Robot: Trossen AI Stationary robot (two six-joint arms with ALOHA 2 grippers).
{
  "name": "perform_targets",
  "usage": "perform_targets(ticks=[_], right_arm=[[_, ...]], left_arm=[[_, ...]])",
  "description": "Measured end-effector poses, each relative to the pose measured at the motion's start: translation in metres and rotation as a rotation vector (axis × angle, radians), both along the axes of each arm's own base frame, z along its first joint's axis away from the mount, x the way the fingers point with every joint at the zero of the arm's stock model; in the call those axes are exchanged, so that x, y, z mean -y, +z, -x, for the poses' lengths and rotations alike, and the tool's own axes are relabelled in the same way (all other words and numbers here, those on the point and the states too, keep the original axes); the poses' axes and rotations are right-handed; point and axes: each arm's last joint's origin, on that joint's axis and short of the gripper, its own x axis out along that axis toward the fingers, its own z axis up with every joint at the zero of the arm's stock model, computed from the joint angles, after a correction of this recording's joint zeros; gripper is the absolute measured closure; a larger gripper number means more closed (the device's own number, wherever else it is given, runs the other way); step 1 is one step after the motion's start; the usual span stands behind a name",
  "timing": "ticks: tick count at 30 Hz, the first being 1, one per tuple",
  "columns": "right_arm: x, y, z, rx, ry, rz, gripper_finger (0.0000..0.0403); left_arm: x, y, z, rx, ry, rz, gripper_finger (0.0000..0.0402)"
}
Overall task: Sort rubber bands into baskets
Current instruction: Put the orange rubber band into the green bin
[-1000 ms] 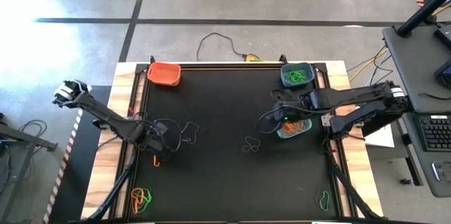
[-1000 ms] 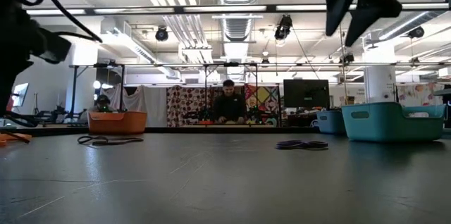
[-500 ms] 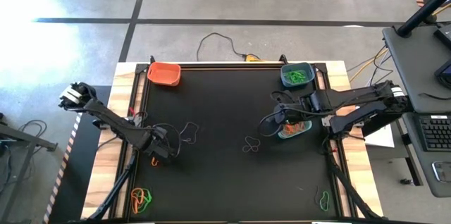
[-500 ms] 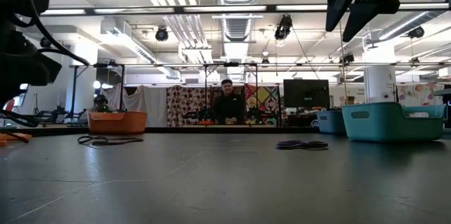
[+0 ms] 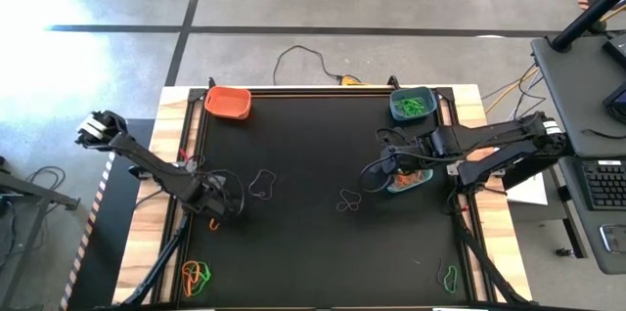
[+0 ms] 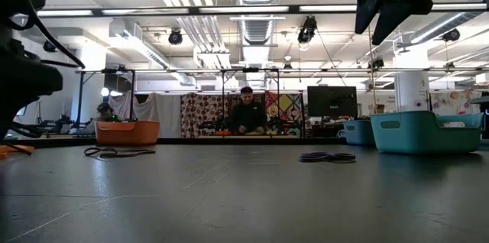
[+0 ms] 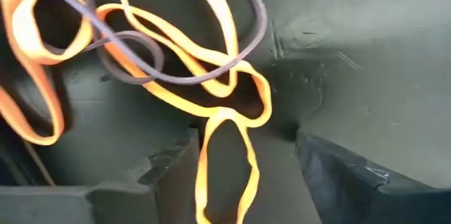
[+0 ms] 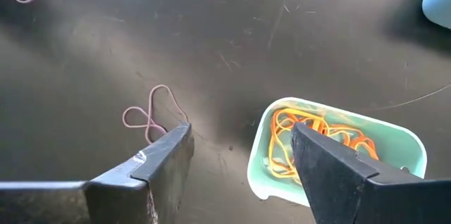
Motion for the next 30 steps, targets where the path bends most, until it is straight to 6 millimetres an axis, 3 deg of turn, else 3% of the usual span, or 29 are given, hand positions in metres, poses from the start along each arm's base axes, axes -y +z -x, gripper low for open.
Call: perform_targets(ticks=[5,12,16,22,30], right_arm=[[0.003,0.006,0.000,-0.027,0.112,0.044,0.0175],[0.006,0.047,0.008,-0.020,0.228,0.103,0.0180],[-0.001,0.056,0.008,0.011,0.288,0.178,0.0184],[-0.016,0.039,-0.012,0.110,0.422,0.345,0.0184],[-0.016,0.020,-0.036,0.181,0.538,0.457,0.0184]], left_arm=[[0.003,0.001,-0.004,-0.045,-0.070,-0.019,0.0243],[0.008,-0.002,-0.011,-0.021,-0.109,0.022,0.0389],[0.019,0.016,-0.029,0.110,-0.084,0.070,0.0387],[0.027,0.052,-0.058,0.322,-0.130,-0.020,0.0399],[-0.014,0.057,-0.095,0.469,-0.203,-0.161,0.0401]])
